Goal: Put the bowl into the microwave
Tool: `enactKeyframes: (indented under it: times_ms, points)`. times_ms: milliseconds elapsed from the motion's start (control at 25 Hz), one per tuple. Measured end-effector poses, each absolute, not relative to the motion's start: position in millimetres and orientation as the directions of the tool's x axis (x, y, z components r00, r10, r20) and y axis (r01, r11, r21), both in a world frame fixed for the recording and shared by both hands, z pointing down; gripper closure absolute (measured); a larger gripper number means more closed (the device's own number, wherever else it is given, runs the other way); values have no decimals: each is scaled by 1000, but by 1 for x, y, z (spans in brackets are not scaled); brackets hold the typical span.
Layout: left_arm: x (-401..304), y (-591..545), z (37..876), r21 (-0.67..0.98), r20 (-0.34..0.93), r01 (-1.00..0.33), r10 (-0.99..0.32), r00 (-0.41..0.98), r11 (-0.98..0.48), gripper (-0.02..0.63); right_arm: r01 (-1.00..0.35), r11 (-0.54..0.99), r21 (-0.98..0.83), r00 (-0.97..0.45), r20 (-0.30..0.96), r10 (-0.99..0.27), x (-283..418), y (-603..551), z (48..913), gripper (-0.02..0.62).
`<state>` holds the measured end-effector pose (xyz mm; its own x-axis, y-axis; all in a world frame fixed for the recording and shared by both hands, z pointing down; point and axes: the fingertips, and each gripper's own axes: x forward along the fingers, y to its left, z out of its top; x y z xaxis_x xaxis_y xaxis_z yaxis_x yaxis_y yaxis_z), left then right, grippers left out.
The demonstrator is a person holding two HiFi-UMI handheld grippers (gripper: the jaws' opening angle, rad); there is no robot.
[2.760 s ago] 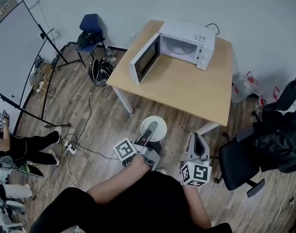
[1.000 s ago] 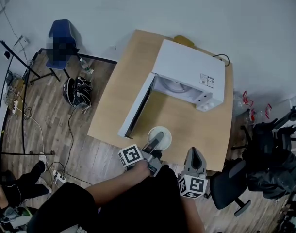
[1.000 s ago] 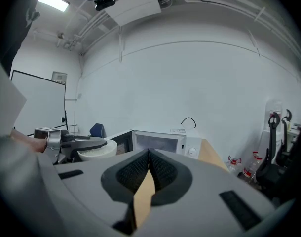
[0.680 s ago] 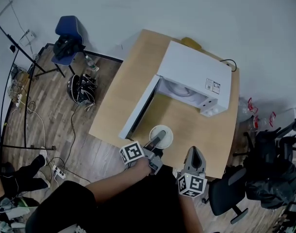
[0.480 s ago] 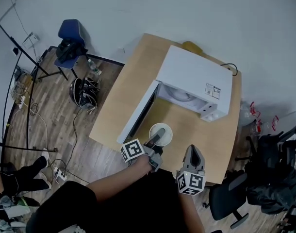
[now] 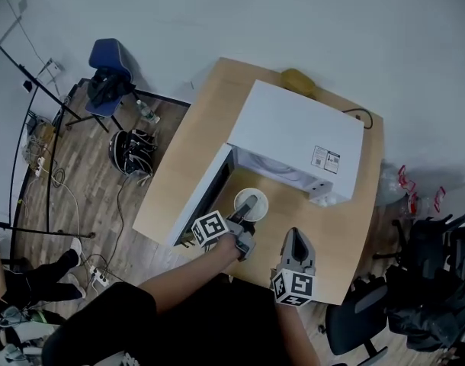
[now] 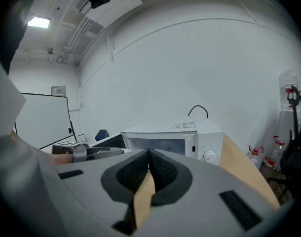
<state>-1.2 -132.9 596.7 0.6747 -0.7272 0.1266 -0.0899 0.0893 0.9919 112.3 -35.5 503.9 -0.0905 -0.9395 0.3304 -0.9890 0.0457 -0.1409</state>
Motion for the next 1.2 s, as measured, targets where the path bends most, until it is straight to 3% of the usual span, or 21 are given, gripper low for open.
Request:
enactKeyframes:
  times_ms: [640, 1200]
  points:
    - [30, -219, 667, 985, 173, -107, -774, 609, 136, 396, -984, 65, -164, -122, 368, -922, 147, -97, 525, 535]
    - [50, -273, 700, 988, 147, -120, -783, 604, 93, 396, -981, 24, -194, -108, 436, -893, 167, -101, 561, 535]
